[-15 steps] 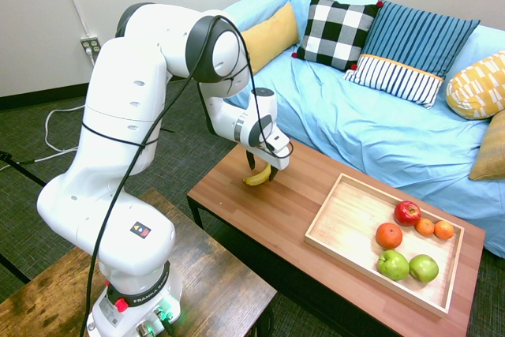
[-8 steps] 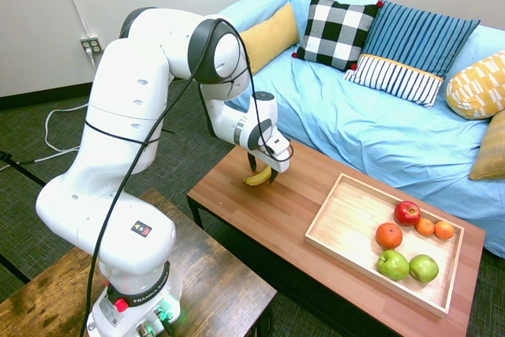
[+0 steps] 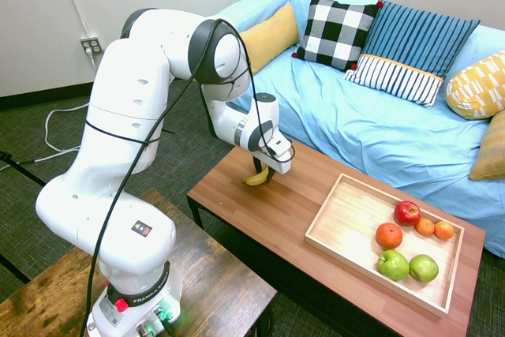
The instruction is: Put banana in the tray
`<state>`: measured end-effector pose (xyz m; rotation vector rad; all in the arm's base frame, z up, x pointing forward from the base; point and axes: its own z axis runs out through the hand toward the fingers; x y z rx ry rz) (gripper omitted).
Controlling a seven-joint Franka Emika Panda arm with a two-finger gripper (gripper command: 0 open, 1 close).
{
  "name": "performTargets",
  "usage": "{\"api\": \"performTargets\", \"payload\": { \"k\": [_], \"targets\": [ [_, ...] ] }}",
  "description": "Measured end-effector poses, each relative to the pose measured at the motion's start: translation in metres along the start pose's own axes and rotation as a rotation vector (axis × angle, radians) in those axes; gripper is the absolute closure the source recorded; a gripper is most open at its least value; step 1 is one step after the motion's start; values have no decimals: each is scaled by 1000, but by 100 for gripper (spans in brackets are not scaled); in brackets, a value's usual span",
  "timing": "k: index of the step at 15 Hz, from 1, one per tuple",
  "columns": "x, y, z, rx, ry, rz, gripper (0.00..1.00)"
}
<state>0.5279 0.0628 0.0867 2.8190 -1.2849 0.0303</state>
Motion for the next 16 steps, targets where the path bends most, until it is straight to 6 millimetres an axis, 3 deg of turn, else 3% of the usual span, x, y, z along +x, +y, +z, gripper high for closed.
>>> {"api": "performTargets", "payload": {
  "k": [5,7,10,12,16],
  "targets": [
    [17,0,-8,-1,15,-17,100],
    [30,-2,-26,3,24,-15,100],
    [55,3,-69,28,53,10,100],
    [82,24,-96,45,84,41,100],
    [152,98,-124,54,127,131,100]
  ]
}}
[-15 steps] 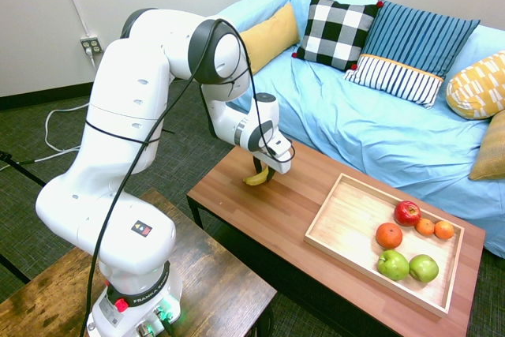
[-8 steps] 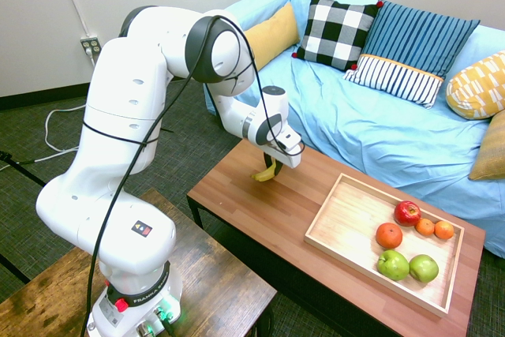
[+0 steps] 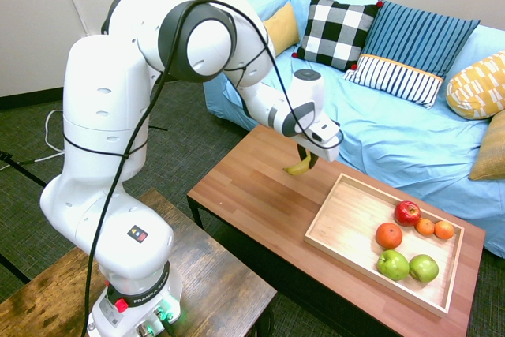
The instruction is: Put banana in the tray
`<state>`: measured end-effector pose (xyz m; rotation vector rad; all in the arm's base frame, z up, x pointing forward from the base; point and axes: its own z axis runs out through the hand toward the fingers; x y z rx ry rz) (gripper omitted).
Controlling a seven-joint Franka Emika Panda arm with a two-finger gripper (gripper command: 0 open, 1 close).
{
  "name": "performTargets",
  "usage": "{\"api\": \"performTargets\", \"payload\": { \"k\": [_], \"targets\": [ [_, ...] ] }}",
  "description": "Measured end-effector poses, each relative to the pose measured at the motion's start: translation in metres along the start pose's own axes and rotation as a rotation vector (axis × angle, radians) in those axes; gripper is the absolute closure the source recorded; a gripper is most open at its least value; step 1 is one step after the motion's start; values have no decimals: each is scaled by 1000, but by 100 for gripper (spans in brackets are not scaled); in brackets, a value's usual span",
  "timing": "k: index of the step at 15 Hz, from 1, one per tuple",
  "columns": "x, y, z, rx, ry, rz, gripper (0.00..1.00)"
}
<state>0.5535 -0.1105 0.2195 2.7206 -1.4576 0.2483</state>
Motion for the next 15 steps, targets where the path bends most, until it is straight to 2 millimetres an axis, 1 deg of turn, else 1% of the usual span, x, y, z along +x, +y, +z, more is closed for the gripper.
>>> {"api": "performTargets", "payload": {
  "k": [2,4,6,7,9,12,13,15],
  "targets": [
    [29,30,0,-5,6,52,100],
    [53,56,4,-13,11,101,100],
    [71,78,18,-27,18,142,100],
    [78,88,29,-35,16,158,100],
    [90,102,52,-52,15,188,100],
    [106,119,81,-75,5,222,100],
    [109,125,92,-82,-3,228,100],
    [110,129,112,-93,-20,232,100]
  ]
}}
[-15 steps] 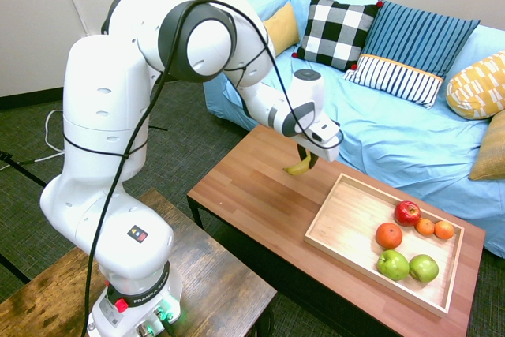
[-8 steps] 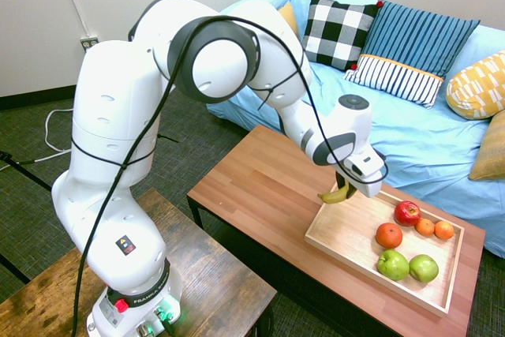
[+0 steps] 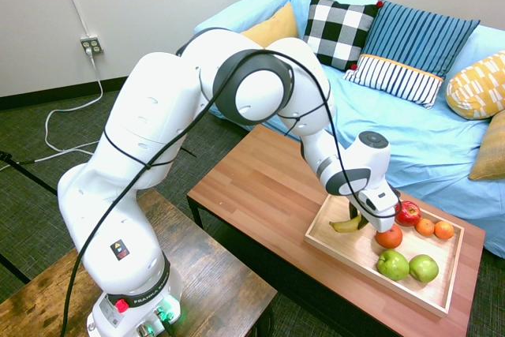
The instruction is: Put banana in the tray
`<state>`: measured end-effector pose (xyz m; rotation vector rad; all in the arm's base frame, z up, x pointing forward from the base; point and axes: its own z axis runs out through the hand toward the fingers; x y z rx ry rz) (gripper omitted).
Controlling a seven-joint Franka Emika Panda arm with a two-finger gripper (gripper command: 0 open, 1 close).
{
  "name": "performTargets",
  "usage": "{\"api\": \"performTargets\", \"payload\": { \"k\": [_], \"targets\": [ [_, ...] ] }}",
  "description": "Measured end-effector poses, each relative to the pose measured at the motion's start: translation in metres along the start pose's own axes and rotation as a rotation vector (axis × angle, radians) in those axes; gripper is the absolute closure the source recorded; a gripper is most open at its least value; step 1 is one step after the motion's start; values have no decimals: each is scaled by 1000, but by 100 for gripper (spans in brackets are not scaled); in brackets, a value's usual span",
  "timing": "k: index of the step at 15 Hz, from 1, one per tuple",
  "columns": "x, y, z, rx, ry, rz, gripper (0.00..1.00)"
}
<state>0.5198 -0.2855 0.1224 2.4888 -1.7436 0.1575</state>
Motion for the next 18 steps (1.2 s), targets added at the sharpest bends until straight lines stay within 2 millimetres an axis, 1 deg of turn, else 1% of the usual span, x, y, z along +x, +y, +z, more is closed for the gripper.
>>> {"api": "performTargets", "payload": {
  "k": [1,2,5,9,11,13,15,18],
  "targets": [
    [-1,-2,8,-3,-5,-1,100],
    [-2,-3,14,-5,-11,-1,0],
    [-2,-4,22,-4,-17,2,0],
    [0,-6,20,2,-13,2,0],
    [0,-8,15,10,-8,-1,0],
    [5,-11,1,28,5,-2,0],
    [11,-8,-24,54,21,-2,0],
    [10,1,-63,77,36,2,0]
  ]
}}
